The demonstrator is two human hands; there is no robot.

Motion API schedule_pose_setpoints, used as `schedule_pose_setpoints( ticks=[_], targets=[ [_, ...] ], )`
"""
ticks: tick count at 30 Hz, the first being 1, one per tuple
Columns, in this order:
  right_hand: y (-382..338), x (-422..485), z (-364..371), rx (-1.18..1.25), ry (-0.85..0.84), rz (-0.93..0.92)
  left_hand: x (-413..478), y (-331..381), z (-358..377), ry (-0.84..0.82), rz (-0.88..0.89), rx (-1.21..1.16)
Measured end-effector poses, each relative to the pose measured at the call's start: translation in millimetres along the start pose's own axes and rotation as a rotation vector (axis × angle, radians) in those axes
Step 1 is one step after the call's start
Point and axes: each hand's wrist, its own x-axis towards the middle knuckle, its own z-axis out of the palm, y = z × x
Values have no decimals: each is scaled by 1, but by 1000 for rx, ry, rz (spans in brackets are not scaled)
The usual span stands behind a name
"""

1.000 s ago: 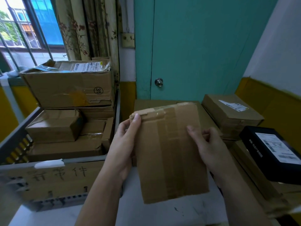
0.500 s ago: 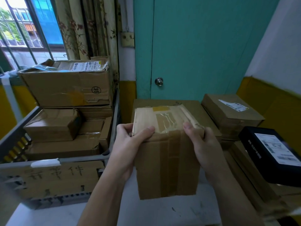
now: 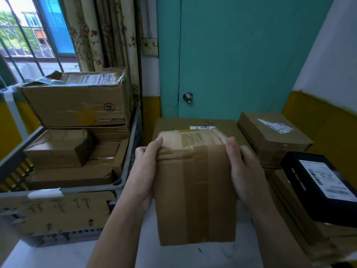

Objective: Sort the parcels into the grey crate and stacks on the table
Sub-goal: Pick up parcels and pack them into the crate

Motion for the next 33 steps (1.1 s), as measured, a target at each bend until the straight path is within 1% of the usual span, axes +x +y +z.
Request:
schedule_pose_setpoints(
  ticks=[3, 6, 8, 12, 16, 20, 23, 30, 33],
  targets=[
    [-1, 2, -5, 48, -64, 20, -1, -3, 5, -18, -2, -5],
    [-2, 8, -13, 133, -126, 84, -6, 0, 9, -64, -7, -48],
    [0, 14, -20, 172, -186, 122, -5, 1, 10, -43, -30, -36],
    [4, 25, -32, 106, -338, 111, -5, 3, 14, 27, -57, 74],
    [6, 33, -42, 79, -440, 135, -6, 2, 20, -5, -11, 179],
    [12, 37, -47, 105, -455, 136, -7, 1, 29, -20, -20, 170],
    [15, 36, -48, 106, -500, 114, -11, 0, 35, -30, -11, 167],
    [30, 41, -55, 5, -554, 30, -23, -13, 38, -12, 31, 126],
    [39, 41, -59, 7, -570, 11, -27, -19, 41, -10, 72, 106]
  ],
)
